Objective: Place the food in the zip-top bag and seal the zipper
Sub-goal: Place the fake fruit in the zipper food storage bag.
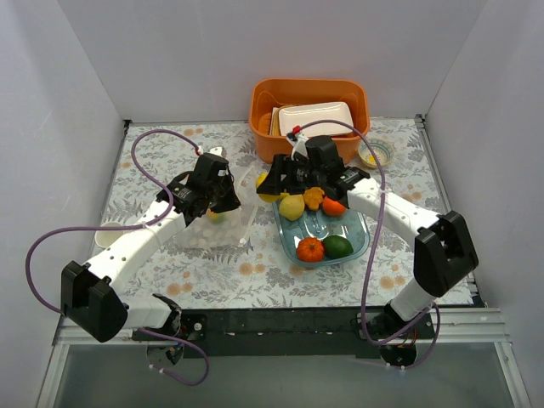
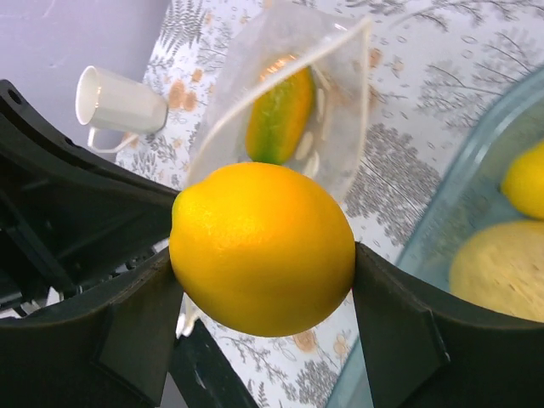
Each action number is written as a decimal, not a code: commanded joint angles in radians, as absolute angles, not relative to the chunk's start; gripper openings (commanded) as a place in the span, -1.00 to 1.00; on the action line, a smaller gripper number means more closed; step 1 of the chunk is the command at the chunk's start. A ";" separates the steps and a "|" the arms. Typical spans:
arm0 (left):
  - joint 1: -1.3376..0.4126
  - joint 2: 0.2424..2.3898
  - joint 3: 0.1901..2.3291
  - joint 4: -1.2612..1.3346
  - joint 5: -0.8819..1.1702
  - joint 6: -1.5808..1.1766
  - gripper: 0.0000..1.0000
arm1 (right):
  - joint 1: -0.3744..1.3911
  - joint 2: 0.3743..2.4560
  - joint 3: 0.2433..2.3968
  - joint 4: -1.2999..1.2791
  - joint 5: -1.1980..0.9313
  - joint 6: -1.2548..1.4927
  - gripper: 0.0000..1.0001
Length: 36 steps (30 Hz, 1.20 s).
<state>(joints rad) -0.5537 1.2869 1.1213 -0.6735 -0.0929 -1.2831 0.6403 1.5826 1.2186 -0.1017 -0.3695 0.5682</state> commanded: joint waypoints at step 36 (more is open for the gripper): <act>-0.548 1.172 1.161 -0.723 -0.241 -1.341 -0.86 | 0.712 1.496 1.349 -0.522 0.124 0.391 0.96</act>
<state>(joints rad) -0.5518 1.1961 1.1610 -0.7502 -0.2558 -1.3422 0.7254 1.5486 1.4010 -0.3069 -0.0959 0.4416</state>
